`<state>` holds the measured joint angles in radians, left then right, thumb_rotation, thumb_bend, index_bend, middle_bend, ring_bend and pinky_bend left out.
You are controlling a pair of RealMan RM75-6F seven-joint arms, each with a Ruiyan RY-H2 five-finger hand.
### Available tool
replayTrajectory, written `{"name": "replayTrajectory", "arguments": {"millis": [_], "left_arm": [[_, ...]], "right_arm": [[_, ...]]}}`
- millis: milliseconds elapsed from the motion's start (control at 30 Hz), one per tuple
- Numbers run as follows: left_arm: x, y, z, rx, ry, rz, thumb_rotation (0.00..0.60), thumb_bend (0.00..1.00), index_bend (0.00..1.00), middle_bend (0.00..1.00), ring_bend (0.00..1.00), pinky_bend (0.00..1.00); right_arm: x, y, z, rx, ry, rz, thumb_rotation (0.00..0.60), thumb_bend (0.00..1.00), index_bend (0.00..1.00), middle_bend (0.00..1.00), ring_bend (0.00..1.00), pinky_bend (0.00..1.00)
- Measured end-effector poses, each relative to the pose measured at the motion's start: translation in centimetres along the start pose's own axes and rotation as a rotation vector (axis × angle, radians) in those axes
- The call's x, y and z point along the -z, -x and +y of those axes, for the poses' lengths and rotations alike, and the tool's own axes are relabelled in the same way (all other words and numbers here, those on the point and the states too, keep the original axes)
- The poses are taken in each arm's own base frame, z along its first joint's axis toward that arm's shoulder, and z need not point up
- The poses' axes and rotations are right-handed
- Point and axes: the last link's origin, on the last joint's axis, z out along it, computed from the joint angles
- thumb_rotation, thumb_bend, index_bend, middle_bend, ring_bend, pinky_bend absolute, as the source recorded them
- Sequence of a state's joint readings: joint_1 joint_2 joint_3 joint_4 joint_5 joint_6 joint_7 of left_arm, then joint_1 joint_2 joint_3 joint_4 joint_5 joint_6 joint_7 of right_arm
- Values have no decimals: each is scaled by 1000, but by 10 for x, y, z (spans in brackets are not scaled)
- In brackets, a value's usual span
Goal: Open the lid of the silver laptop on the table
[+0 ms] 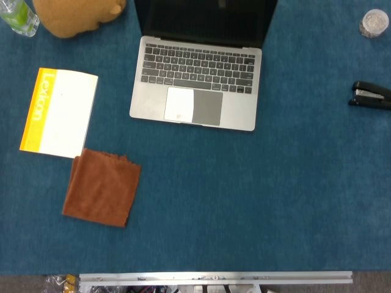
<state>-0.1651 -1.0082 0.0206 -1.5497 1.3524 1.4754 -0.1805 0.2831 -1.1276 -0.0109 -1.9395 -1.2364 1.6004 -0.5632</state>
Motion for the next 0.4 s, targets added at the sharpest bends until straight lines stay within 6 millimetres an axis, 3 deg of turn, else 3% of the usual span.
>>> {"name": "replayTrajectory", "arguments": {"millis": [200, 400], "left_arm": [[15, -1, -10, -7, -33, -8, 600, 396, 131, 92, 30, 143], [17, 1, -11, -8, -40, -10, 600, 396, 131, 94, 29, 143]], "right_arm": [[4, 4, 8, -8, 16, -9, 600, 198, 0, 79, 16, 123], [5, 8, 11, -13, 21, -25, 600, 198, 0, 79, 16, 123]]}}
